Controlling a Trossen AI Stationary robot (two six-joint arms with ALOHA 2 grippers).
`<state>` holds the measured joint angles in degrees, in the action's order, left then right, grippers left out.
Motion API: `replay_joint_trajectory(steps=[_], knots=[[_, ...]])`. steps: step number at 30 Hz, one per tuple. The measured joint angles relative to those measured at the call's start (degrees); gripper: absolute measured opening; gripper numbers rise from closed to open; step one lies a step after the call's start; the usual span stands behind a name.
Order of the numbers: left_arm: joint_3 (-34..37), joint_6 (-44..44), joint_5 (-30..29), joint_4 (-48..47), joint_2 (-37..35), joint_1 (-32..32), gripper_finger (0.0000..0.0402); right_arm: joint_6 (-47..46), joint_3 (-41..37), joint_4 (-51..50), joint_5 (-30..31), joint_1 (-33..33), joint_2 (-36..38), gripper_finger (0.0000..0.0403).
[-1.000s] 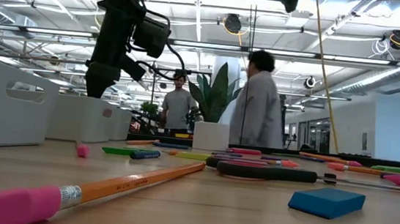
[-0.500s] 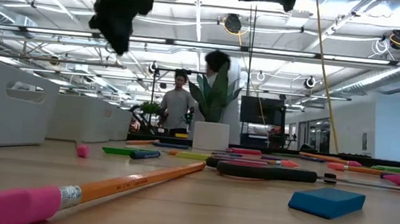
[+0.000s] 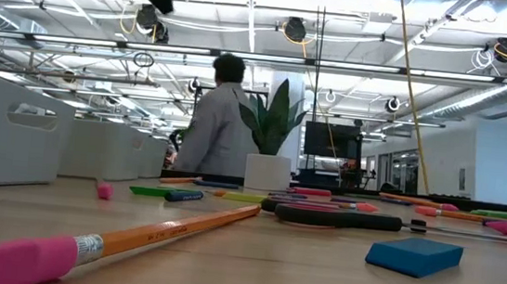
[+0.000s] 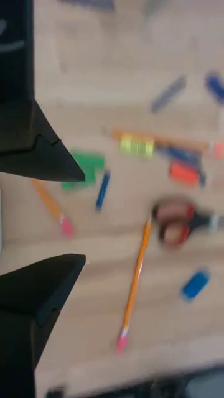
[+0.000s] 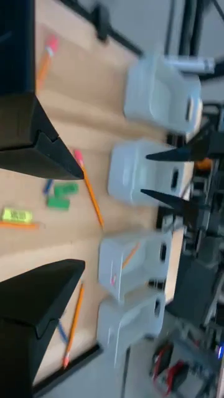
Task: Sort crayons/erasers/pens/pencils in bins
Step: Put the orange pencil into the middle top gray bin
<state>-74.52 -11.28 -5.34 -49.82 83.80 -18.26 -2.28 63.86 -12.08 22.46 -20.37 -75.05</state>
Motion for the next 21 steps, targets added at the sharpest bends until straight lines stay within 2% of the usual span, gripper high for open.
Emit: replay_joint_trajectory(steps=[4,8,13,16,21], knots=[[-2.86,-0.41,2.54,-0.37,5.13,-4.44,0.0205,-1.58,0.61,-0.38,0.36,-4.39,-1.44,0.0215],[-6.85,3.78,3.85,-3.56,11.9,-6.62,0.0205,-4.24,5.83,-2.57,4.29,-8.35,-6.82,0.0215],[-8.16,10.73,3.08,-7.28,18.93,-6.41,0.0205,-10.01,12.65,-7.5,4.81,-10.21,-15.44,0.0215],[-8.11,17.48,-0.35,-8.06,22.04,-6.42,0.0205,-12.01,13.07,-7.63,4.93,-10.85,-17.91,0.0215],[-7.34,24.34,-0.39,-11.34,26.62,-3.57,0.0205,-14.98,12.9,-7.63,4.72,-10.92,-20.46,0.0215]])
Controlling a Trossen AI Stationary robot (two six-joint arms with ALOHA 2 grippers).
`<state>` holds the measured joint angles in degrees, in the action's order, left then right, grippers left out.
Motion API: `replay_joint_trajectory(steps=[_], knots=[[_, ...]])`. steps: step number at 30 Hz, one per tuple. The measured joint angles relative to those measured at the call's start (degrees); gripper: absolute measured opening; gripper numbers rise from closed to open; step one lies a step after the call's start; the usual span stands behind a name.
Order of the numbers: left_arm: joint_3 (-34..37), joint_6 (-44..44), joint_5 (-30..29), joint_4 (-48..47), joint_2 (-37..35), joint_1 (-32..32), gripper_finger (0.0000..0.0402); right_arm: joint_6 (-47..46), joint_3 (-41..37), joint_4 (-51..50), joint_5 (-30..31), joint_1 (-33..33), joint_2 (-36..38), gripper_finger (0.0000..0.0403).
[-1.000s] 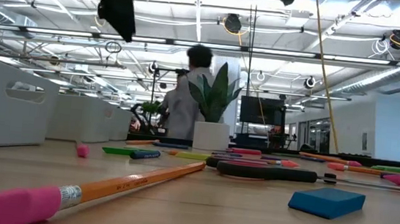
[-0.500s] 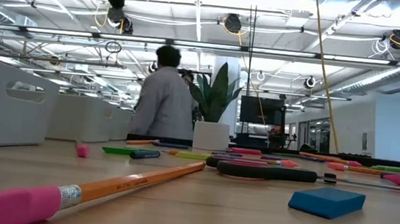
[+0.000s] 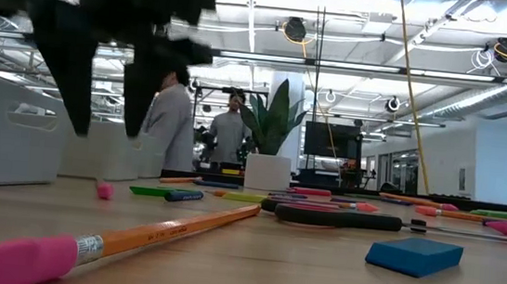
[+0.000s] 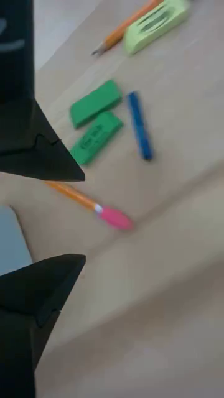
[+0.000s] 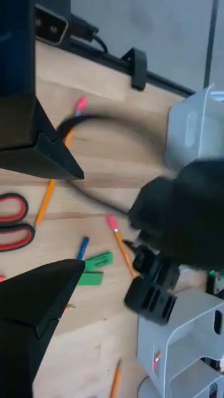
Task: Sort crayons/erasers/pens/pencils in bins
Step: Put the orange pencil into the middle top gray bin
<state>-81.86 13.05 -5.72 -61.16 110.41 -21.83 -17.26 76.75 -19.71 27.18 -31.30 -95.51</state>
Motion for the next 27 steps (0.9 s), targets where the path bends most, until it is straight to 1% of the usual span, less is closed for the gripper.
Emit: replay_joint_trajectory(steps=[4,7,10,13,16,22,24,27], knots=[[2.32,1.82,-0.04,2.69,3.09,1.95,0.0204,0.39,0.0,-0.23,-0.01,-0.71,-0.65,0.0215],[3.58,4.67,-3.45,2.81,5.45,2.03,0.0196,0.48,0.0,-2.52,-0.9,-1.63,-0.45,0.0215],[4.01,7.64,-5.79,2.96,6.73,1.32,0.0179,-0.34,-0.04,-5.39,-3.12,-2.57,0.95,0.021],[4.28,7.3,-5.52,3.65,7.23,1.21,0.0154,-1.72,-0.04,-7.99,-4.74,-3.34,3.43,0.0198],[4.47,6.74,-5.04,4.59,7.25,1.08,0.0119,-1.87,-0.04,-11.35,-4.85,-3.86,6.82,0.0179],[5.27,5.24,-3.4,6.34,7.27,1.3,0.0023,-3.05,-0.04,-20.08,-4.59,-2.56,13.17,0.0142],[5.24,5.53,-3.69,6.35,7.25,1.34,0.0014,-3.08,-0.07,-22.53,-4.6,-1.73,14.46,0.0134],[4.29,5.34,-5.2,5.69,7.49,1.27,0.002,-3.08,-0.07,-23.64,-4.6,-0.08,15.61,0.0127]])
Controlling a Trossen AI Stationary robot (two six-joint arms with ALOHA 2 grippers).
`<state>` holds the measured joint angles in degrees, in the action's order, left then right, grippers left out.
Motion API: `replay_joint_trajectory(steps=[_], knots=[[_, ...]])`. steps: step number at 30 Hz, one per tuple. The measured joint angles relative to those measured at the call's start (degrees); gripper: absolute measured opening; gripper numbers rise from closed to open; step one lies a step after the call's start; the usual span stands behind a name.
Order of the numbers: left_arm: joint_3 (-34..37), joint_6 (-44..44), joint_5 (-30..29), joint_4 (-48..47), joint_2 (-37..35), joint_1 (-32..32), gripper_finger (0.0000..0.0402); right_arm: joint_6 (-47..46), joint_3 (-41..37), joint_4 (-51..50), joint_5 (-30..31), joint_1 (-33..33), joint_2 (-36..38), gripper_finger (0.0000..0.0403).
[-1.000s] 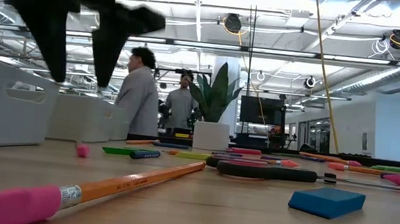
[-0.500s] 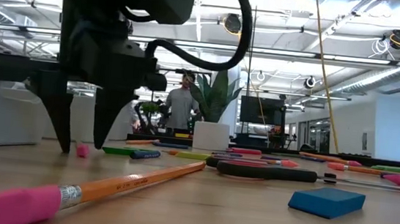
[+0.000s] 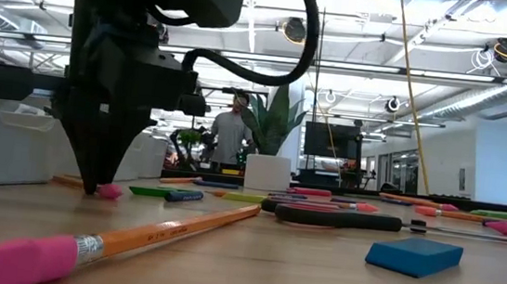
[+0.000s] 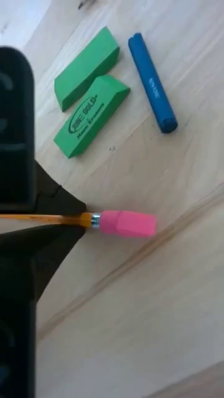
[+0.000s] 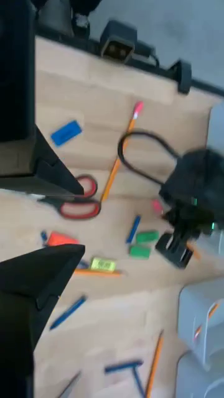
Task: Sort crayons/erasers/pens/pencils in bins
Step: Put the orange pencil into the middle top gray bin
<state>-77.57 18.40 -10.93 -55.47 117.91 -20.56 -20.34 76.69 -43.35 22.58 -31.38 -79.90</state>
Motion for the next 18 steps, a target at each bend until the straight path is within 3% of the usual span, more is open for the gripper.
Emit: replay_joint_trajectory(steps=[5,11,15,18], knots=[[-3.62,0.42,-2.43,1.7,-2.3,0.23,0.0009,1.93,-0.02,-0.57,-0.07,2.27,1.83,0.0125],[-12.09,-5.09,-3.13,-0.37,-8.68,0.84,0.0016,6.67,-0.02,-2.79,-0.04,4.66,4.7,0.0125],[-18.77,-13.93,-2.85,-4.06,-13.67,2.27,0.001,10.31,-0.02,-5.31,-0.03,5.81,6.6,0.0125],[-22.3,-22.72,-2.76,-13.41,-16.68,4.76,0.001,13.46,-0.02,-7.02,-0.03,6.81,7.15,0.0125]])
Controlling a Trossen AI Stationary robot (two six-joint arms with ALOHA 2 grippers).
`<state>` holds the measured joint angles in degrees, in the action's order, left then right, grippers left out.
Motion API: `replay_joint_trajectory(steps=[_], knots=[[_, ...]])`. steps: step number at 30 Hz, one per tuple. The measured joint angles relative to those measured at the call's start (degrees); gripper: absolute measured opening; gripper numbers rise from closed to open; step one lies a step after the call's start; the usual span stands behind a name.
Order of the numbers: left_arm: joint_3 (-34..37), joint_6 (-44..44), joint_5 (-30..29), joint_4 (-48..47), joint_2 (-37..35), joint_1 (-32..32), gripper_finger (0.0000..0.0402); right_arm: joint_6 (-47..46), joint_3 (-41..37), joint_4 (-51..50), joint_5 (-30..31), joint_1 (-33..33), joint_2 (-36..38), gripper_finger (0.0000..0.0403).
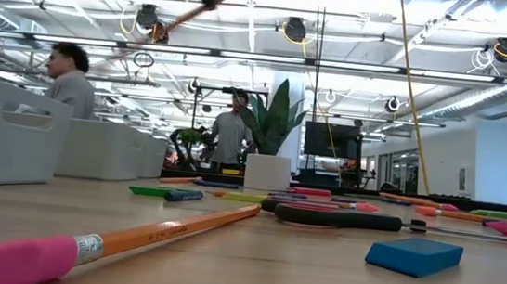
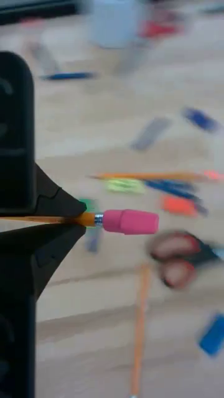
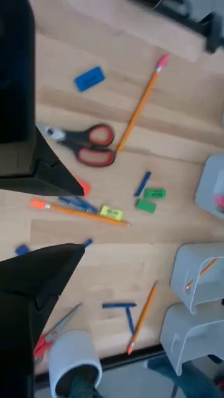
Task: Sort crayons/erasers/pens/pencils in bins
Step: Put the orange pencil into the middle top gray bin
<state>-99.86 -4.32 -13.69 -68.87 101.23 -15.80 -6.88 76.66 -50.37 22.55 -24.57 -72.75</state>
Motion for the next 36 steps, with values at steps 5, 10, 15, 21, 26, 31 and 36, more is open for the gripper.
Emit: replay_joint_trajectory(steps=[5,10,15,21,26,31,36], knots=[[-1.34,-14.45,-0.11,-19.01,-4.87,7.26,0.0013,2.44,0.0,-0.57,-0.04,1.54,0.09,0.0125],[4.92,-18.28,2.07,-19.39,-6.15,17.94,0.0008,6.16,-2.12,3.27,-0.05,3.45,0.08,0.0125],[13.24,-13.32,0.54,-20.48,-4.94,28.05,0.0015,6.03,-4.62,5.46,-0.09,4.77,0.09,0.0126],[21.37,-7.41,-0.5,-18.74,-5.23,38.47,0.001,3.67,-7.9,6.76,-0.13,5.13,0.06,0.0126],[26.42,-5.0,-0.42,-12.3,-5.34,42.42,0.0023,1.44,-10.66,9.31,-0.16,5.48,0.06,0.0126],[29.96,-4.58,-0.33,-8.74,-5.31,43.89,0.0024,1.19,-11.1,9.01,-0.17,5.48,0.08,0.0126],[30.63,-4.6,-0.28,-6.56,-5.31,43.32,0.0043,2.24,-11.1,9.33,-0.31,5.48,0.24,0.0126]])
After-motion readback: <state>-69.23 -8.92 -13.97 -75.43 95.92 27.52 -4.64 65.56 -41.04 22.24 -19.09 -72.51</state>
